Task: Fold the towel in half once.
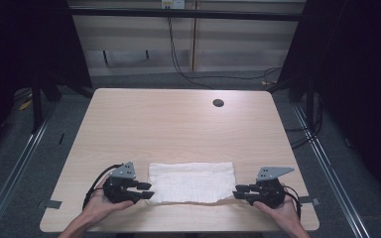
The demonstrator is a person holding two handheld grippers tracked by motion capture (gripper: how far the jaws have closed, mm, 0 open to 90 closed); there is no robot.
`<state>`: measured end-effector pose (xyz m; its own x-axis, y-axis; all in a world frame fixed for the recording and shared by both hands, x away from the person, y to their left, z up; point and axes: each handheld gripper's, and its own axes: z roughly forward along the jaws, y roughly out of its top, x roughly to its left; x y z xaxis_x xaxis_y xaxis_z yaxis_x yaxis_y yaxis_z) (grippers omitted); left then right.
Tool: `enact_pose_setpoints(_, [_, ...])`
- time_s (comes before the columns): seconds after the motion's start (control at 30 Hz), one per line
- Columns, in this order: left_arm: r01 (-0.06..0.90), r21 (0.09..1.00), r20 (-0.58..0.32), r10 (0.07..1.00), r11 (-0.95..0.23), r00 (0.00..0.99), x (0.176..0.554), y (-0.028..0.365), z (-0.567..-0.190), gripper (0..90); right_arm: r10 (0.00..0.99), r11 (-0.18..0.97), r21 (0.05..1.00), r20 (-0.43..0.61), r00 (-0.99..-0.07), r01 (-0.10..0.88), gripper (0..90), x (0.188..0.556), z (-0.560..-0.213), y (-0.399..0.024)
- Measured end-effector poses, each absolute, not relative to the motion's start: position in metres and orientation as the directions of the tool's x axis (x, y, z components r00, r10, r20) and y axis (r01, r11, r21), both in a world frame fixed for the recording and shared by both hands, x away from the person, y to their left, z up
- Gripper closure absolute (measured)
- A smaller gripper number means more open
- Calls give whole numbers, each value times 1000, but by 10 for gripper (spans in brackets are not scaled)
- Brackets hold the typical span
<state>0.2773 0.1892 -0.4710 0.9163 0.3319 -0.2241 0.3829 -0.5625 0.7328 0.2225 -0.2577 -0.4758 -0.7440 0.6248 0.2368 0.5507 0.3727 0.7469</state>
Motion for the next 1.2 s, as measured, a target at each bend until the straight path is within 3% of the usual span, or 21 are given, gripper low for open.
enact_pose_setpoints(0.37, [411, 698, -200, 391, -587, 898, 314, 173, -480, 706, 701, 386, 721, 176, -691, 575, 605, 252, -486, -247])
enact_pose_setpoints(0.67, [446, 673, -208, 427, -591, 880, 325, 167, -494, 671, 774, 365, 706, 133, -619, 607, 542, 285, -494, -248])
enact_pose_setpoints(0.87, [450, 682, -235, 410, -577, 881, 326, 167, -497, 657, 771, 375, 699, 130, -624, 608, 579, 290, -501, -244])
enact_pose_setpoints(1.07, [442, 690, -222, 414, -573, 883, 323, 162, -498, 628, 780, 398, 705, 77, -621, 587, 786, 288, -501, -243])
enact_pose_setpoints(1.2, [456, 680, -238, 415, -574, 878, 322, 158, -497, 610, 791, 372, 703, 101, -603, 606, 831, 289, -501, -248])
